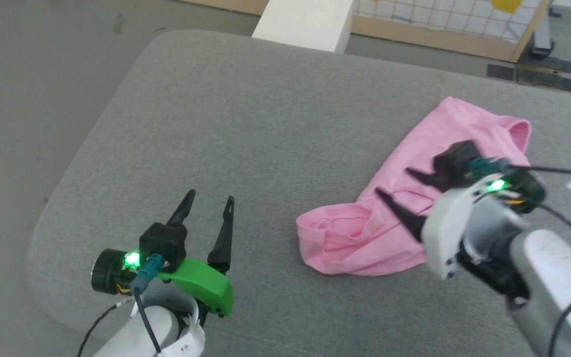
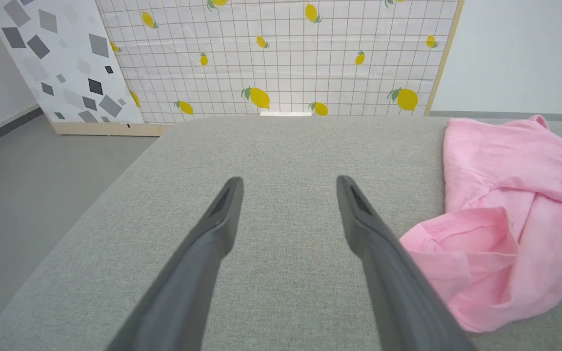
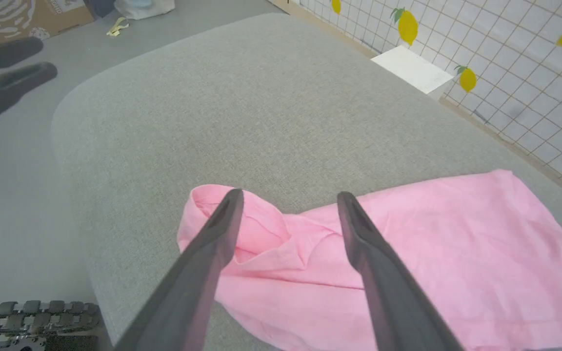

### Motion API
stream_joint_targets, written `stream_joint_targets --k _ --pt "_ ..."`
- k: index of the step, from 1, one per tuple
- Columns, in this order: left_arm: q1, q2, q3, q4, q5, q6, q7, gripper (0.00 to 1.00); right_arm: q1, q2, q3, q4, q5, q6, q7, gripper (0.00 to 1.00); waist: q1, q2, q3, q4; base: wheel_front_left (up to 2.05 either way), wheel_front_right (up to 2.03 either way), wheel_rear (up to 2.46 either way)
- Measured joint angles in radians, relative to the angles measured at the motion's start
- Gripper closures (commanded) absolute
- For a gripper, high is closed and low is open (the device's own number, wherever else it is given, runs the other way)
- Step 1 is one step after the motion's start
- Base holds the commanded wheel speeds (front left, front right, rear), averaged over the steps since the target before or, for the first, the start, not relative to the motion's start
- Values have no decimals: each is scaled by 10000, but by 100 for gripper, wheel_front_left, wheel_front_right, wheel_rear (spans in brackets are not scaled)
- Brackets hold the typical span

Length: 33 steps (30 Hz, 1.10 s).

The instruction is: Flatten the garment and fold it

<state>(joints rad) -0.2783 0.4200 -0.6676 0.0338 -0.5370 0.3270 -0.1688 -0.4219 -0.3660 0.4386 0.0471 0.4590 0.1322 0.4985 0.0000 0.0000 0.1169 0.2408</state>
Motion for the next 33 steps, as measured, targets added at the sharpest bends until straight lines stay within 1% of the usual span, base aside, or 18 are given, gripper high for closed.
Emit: stream_joint_targets --k 1,3,6,10,14,18,20,24,27,30,33 --pt "-5 23 36 -19 -8 2 4 0 29 -42 -247 -82 -2 0 -10 0 0 1 -42 -66 0 0 0" --pt "-51 73 111 -84 -33 0 21 0 98 -104 -1051 -226 -88 0 -205 0 0 0 -146 -241 0 0 0" --pt "-212 151 215 -150 -105 -2 102 0 194 -36 -2378 -374 -487 0 -932 0 0 1 -277 -498 0 0 0" --pt "-390 190 316 -207 -178 -4 196 0 741 366 -4080 -495 -1060 0 -2011 0 0 1 -419 -850 0 0 0" --pt "-420 213 345 -234 -198 -4 270 0 1593 1014 -5465 -681 -1476 -2 -2951 0 0 1 -502 -1203 0 0 0" --pt "-401 261 345 -257 -297 -2 311 0 2469 1639 -6192 -1005 -1770 0 -3653 0 0 1 -545 -1532 0 0 0" --pt "-370 299 288 -253 -441 -15 360 0 2971 2069 -6554 -1223 -1971 0 -3994 0 0 0 -566 -1702 0 0 0" --pt "-160 364 125 -215 -612 -92 713 0 3852 2742 -6991 -1532 -2305 0 -4337 0 0 1 -592 -2004 0 0 0" --pt "-88 439 -17 -245 -639 -192 968 0 4320 2947 -6968 -1730 -2514 0 -4466 0 0 0 -552 -2214 0 0 0" --pt "-152 537 -174 -405 -639 -353 1302 0 4452 3060 -7008 -1919 -2518 0 -4506 0 0 0 -413 -2411 0 0 0" --pt "-534 554 -378 -594 -642 -520 1977 0 4452 3099 -7014 -2123 -2520 0 -4504 0 0 0 -177 -2574 0 0 0"
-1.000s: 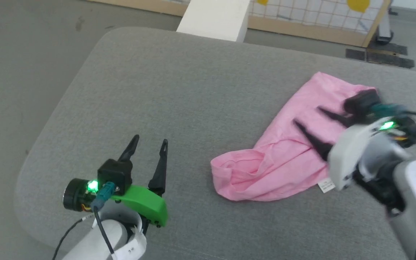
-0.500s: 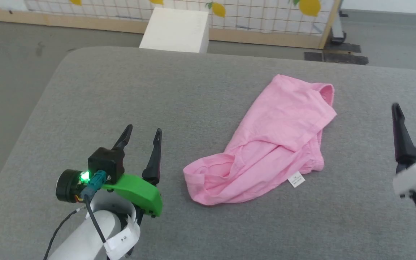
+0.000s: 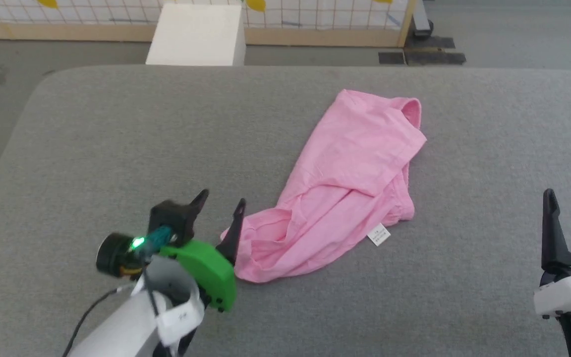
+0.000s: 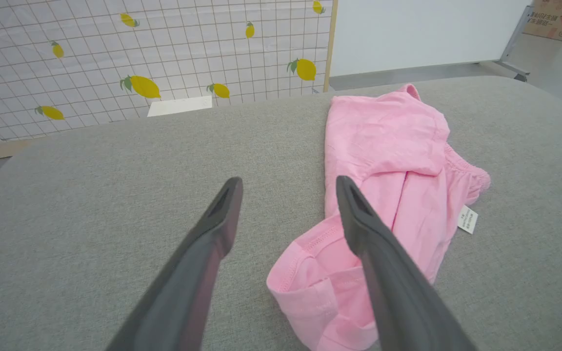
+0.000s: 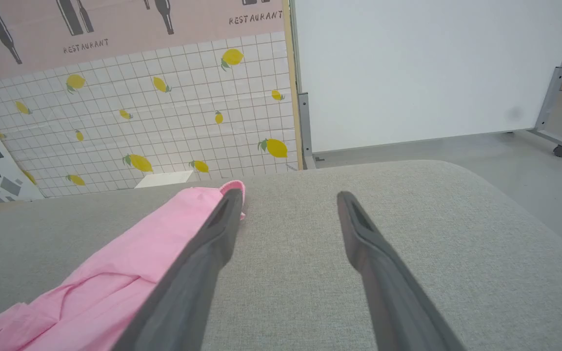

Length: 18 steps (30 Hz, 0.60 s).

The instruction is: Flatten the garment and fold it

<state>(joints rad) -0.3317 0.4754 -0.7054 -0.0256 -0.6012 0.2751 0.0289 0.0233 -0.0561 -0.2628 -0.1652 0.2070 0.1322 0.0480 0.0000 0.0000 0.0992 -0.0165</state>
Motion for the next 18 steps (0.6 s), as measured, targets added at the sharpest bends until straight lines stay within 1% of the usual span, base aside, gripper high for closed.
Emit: stream_joint_targets --k 2,6,12,16,18 --pt "-469 -10 -192 -77 -44 -163 717 0 -2 10 -10 -115 -12 0 0 0 0 0 192 -102 0 0 0" --pt "-1752 -96 -648 71 -153 -589 2533 0 -12 19 17 -199 -58 0 0 0 0 0 654 -332 0 0 0" --pt "-3403 -491 -1233 830 -539 -1179 4955 0 -47 23 146 -90 59 0 -167 0 0 0 1347 -754 0 0 0" --pt "-4173 -606 -1482 1390 -570 -1452 5858 0 -114 27 215 151 190 0 -391 0 0 0 1783 -1102 0 0 0" --pt "-4456 -614 -1551 1645 -535 -1557 5996 0 -156 29 234 297 284 0 -502 0 0 1 1992 -1266 0 0 0"
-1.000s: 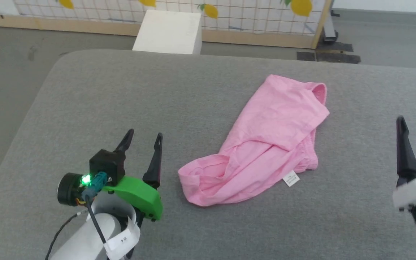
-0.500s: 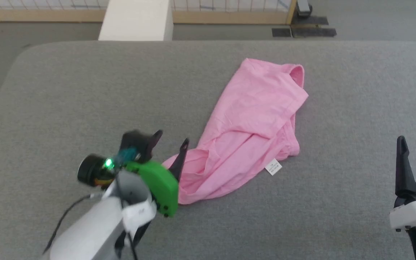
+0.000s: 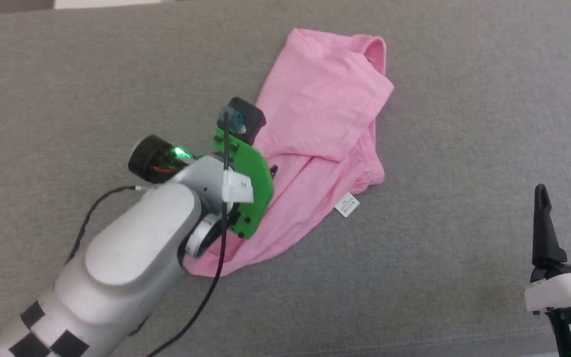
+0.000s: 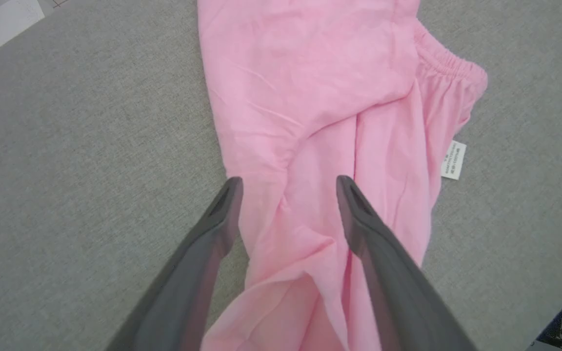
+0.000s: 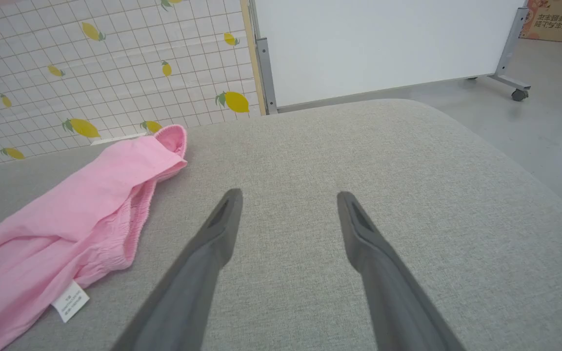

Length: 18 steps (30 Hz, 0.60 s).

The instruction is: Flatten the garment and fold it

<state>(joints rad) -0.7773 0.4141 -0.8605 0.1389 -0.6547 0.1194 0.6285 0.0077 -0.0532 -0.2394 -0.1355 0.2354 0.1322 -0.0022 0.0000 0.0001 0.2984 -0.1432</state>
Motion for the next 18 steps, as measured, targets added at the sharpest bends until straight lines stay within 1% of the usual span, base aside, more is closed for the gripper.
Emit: stream_joint_targets --k 3,7,12,13,14,15,18 --pt "-325 19 -109 407 115 -171 140 0 -120 0 21 261 142 0 -188 0 0 0 308 -256 0 0 0" --pt "-578 109 -221 986 495 -215 107 0 -189 2 36 579 265 0 -443 0 0 0 688 -564 0 0 0" --pt "-609 186 -153 1415 539 -222 -274 0 -277 0 42 853 374 0 -663 0 0 0 1062 -797 0 0 0" --pt "-621 180 -98 1415 485 -236 -334 53 -281 0 42 895 380 0 -692 0 0 0 1112 -814 0 0 0" --pt "-625 171 -38 1409 437 -265 -418 90 -281 0 33 932 380 0 -700 0 0 0 1140 -813 0 0 0" --pt "-623 163 27 1404 389 -265 -541 100 -283 2 29 980 378 0 -700 0 1 0 1150 -795 0 0 0" --pt "-578 136 132 1342 341 -257 -890 100 -285 2 -19 1070 374 0 -694 0 1 0 1087 -725 0 0 0"
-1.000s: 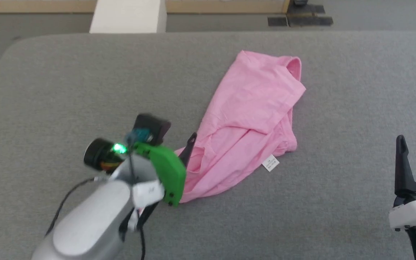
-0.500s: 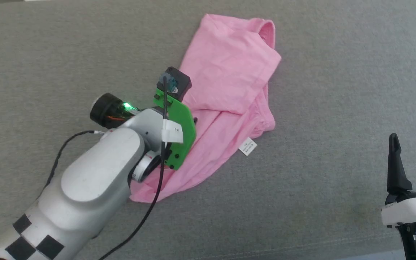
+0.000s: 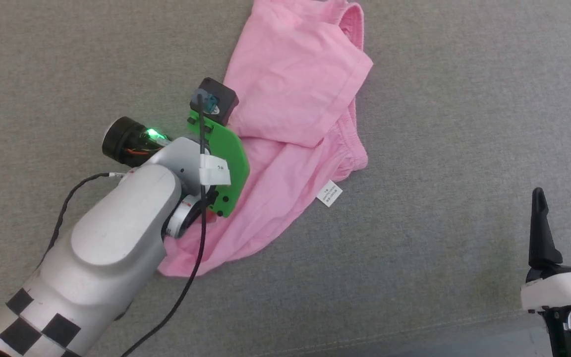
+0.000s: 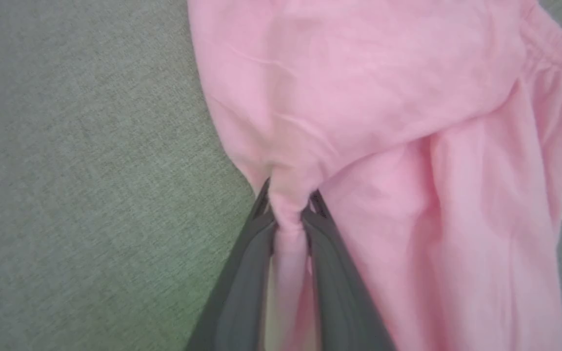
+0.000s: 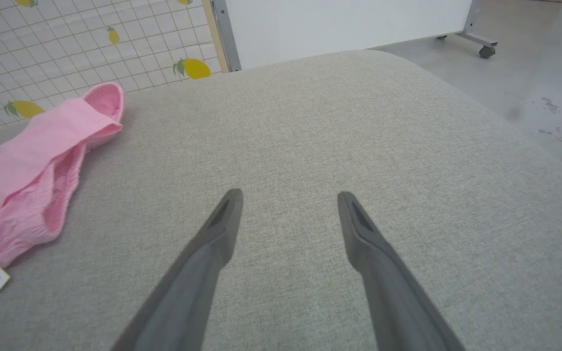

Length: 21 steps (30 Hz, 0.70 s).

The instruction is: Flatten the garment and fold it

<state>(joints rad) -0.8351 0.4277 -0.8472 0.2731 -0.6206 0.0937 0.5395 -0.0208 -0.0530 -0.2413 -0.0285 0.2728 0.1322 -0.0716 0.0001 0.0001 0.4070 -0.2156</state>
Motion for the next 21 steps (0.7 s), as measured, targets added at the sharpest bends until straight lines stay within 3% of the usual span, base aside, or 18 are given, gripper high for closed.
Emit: stream_joint_targets --k 6,12,21 --pt "282 -138 512 -564 -527 255 -633 100 4 2 -59 73 -161 0 215 0 0 0 -448 279 0 0 0" --pt "803 -136 1277 -1034 -1099 876 -1118 100 17 2 -63 42 -276 0 546 0 0 0 -1086 686 0 0 0" --pt "855 715 2462 -1877 -901 1666 -2184 100 171 4 -54 -67 -316 0 825 0 0 0 -1868 1186 0 0 0"
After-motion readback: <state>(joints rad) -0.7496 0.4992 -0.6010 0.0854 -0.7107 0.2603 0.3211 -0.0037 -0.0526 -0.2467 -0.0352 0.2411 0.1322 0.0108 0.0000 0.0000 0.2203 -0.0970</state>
